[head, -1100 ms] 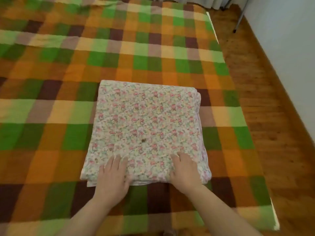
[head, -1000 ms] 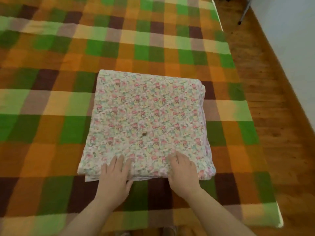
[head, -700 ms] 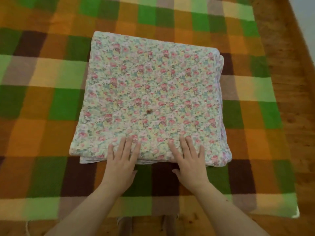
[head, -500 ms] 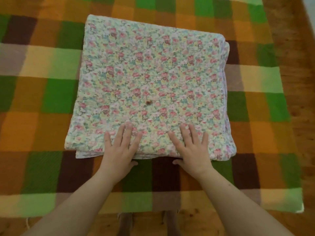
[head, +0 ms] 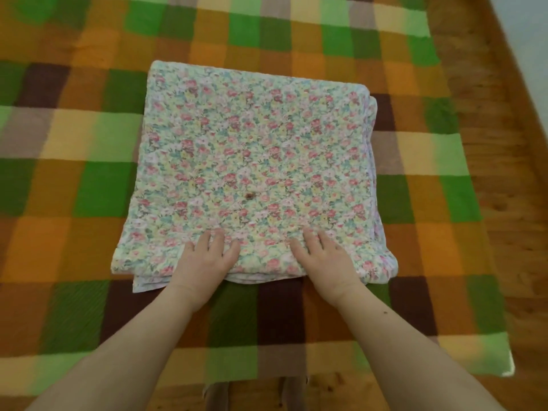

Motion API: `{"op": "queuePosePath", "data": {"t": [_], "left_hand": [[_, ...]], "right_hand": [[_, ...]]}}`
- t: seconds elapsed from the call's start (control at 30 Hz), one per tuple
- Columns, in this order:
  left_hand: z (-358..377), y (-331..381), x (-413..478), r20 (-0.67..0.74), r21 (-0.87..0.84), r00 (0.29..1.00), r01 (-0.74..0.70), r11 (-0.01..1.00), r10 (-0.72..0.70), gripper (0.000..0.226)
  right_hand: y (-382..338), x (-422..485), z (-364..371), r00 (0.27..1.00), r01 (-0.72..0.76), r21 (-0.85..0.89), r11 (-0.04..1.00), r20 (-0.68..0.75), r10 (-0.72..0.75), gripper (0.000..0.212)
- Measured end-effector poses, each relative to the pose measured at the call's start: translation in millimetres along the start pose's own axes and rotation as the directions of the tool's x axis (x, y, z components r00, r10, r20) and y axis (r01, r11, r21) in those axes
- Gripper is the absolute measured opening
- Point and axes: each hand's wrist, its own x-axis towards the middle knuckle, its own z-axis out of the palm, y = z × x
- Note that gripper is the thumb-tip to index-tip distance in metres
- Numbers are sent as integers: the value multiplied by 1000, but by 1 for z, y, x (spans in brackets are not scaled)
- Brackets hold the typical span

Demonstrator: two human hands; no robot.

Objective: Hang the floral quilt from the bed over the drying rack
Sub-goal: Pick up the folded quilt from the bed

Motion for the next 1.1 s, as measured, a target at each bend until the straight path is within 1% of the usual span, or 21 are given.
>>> {"op": "queuePosePath", "data": {"t": [0.03,0.07,0.13,0.17,0.2,0.3,0.4,0.53,0.6,0.73,0.87,0.93,1.03,1.1], "left_hand": [[-7,-2,0,-11,-44,1000,18,999,-19,66],[-13,-5,-1,-34,-45,999,37,998,-39,60],[-39,-11,-3,-84,-97,995,50,994,-59,56],[-53,-13,-3,-69,-131,996,38,991,-47,55],[-72,-16,-5,-76,-138,996,31,990,-42,54],[-126,-26,-9,-219,-142,973,39,989,-70,55],[-183,-34,-14,-284,-135,954,63,989,-100,53],[-254,-43,-21,-426,-133,894,87,987,-137,44],[-293,-46,-26,-484,-124,867,68,990,-120,42],[-361,-50,-40,-576,-27,816,49,998,-55,49],[-411,-43,-50,-652,35,758,23,999,6,49],[-436,-35,-57,-688,75,724,3,997,50,46],[-467,-20,-65,-754,124,647,-26,992,111,46],[-483,-10,-67,-777,156,611,-42,987,149,46]], "right_hand": [[4,-1,-6,1000,1,47,999,6,-2,67],[8,-2,-12,1000,4,73,997,-4,-4,64],[17,-4,-31,998,-10,113,994,-57,16,59],[21,-4,-42,996,-18,121,993,-80,28,58],[25,-6,-56,994,-25,122,992,-102,37,57],[39,-12,-108,982,-46,105,993,-179,65,55],[53,-18,-166,964,-51,82,995,-255,70,54],[69,-35,-240,925,-73,36,997,-370,82,47],[78,-48,-278,896,-88,23,996,-434,90,45],[94,-80,-344,845,-173,-59,983,-521,118,37],[107,-118,-387,791,-232,-95,968,-598,130,32],[111,-146,-406,750,-276,-85,957,-642,159,29],[113,-185,-425,687,-344,-45,938,-694,218,27],[114,-209,-433,660,-370,-20,929,-709,248,25]]}}
